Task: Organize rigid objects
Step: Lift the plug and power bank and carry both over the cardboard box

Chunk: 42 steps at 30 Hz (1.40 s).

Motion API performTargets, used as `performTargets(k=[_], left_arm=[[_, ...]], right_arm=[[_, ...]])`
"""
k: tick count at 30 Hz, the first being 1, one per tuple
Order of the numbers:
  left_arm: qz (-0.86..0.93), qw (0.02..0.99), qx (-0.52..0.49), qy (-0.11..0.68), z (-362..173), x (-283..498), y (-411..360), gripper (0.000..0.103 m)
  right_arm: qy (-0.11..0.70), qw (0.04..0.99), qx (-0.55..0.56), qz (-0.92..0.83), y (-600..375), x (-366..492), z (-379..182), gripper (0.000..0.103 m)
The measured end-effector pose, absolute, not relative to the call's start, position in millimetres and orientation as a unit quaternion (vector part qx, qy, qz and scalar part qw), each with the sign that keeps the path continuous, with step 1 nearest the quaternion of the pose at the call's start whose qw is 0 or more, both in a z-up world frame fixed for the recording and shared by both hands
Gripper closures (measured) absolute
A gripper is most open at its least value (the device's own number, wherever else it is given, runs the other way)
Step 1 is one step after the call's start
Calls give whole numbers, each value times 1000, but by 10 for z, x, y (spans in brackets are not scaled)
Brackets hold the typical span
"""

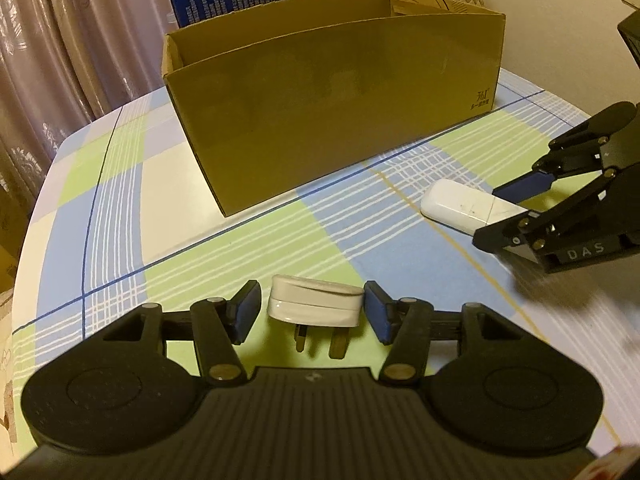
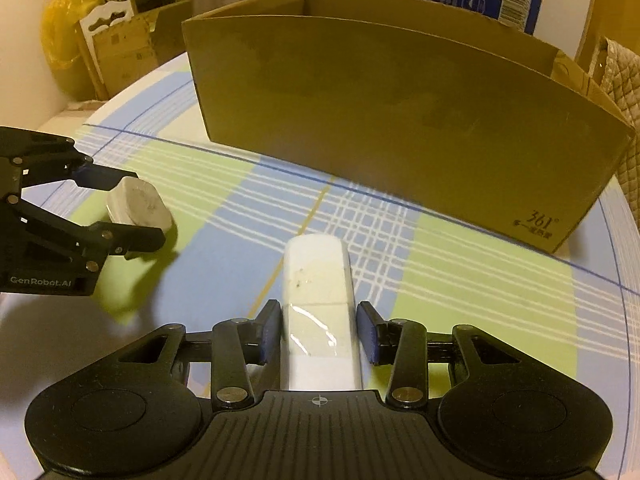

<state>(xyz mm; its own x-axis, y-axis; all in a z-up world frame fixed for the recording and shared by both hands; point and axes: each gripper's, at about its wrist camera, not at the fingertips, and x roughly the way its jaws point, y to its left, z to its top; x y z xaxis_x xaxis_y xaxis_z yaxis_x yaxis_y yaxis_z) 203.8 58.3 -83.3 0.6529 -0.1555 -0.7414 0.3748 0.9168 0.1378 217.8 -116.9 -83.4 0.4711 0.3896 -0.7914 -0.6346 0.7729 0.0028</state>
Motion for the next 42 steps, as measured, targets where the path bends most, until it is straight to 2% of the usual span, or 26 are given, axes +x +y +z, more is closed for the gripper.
performTargets(k=[18,25,33,42], left_arm=[[-143,899,139,389,-881,2055,549,52],[-137,898,138,394,-879,2066,535,55],[-123,908,95,389,-776,2077,588,56],[-109,918,64,375,-607,2103,572,56]], right_arm=[[419,846,-144,298,-1131,2195,-833,65],[418,845,-144,302,-1135,2211,-850,65],[432,845,-119,293,-1159,2240,-794,66],[398,867,-72,292,-1259,2204,-510,66]])
